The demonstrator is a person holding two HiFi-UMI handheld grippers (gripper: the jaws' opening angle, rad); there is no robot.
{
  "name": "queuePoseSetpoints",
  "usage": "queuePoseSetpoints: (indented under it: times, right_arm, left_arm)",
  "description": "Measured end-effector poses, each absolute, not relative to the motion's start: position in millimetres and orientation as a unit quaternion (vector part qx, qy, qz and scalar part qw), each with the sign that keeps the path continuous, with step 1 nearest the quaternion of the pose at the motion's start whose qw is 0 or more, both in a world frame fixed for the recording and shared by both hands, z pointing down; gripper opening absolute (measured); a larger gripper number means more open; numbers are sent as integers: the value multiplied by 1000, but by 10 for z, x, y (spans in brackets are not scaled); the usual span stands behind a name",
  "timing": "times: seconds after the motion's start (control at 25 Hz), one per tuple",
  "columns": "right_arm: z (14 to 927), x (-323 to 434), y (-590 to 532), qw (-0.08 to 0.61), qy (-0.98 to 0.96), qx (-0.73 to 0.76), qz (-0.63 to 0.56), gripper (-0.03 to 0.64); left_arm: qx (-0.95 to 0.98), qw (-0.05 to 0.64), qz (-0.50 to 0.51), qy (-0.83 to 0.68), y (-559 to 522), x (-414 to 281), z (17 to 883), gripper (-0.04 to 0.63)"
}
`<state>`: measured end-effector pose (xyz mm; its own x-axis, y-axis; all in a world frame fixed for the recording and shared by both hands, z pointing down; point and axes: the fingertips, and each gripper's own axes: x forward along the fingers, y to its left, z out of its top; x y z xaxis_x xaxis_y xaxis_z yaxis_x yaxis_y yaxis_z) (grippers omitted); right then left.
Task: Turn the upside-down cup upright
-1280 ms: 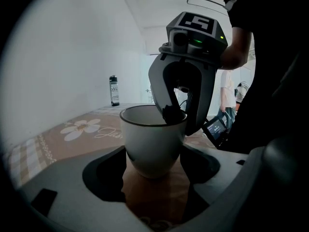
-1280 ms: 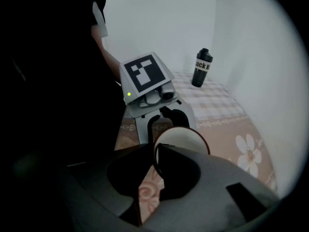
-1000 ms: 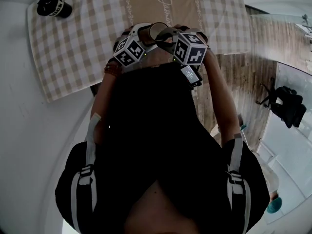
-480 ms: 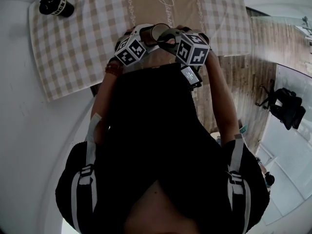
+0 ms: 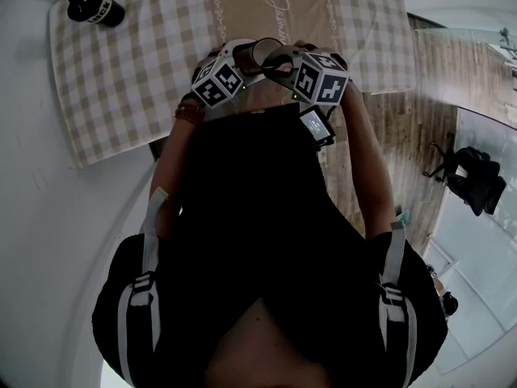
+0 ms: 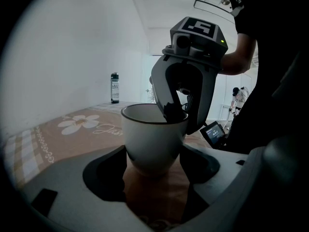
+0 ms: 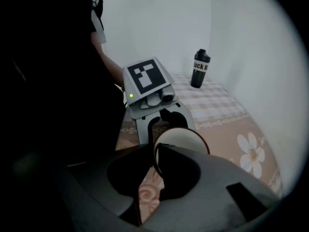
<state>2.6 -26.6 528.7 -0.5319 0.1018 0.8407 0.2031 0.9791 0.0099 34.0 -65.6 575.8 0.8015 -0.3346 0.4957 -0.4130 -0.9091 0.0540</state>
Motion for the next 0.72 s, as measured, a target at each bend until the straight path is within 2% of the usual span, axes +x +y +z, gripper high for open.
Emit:
queuePoseSetpoints:
  times: [0.52, 0.72]
  right_arm:
    - [5275, 28, -261, 473, -876, -72, -63, 39]
    - [5262, 45, -244, 465, -878, -71, -90, 43]
  left_arm:
    - [941, 91, 251, -206, -638, 325, 5765, 351]
    - [937, 64, 262, -220, -637, 332, 5739, 355]
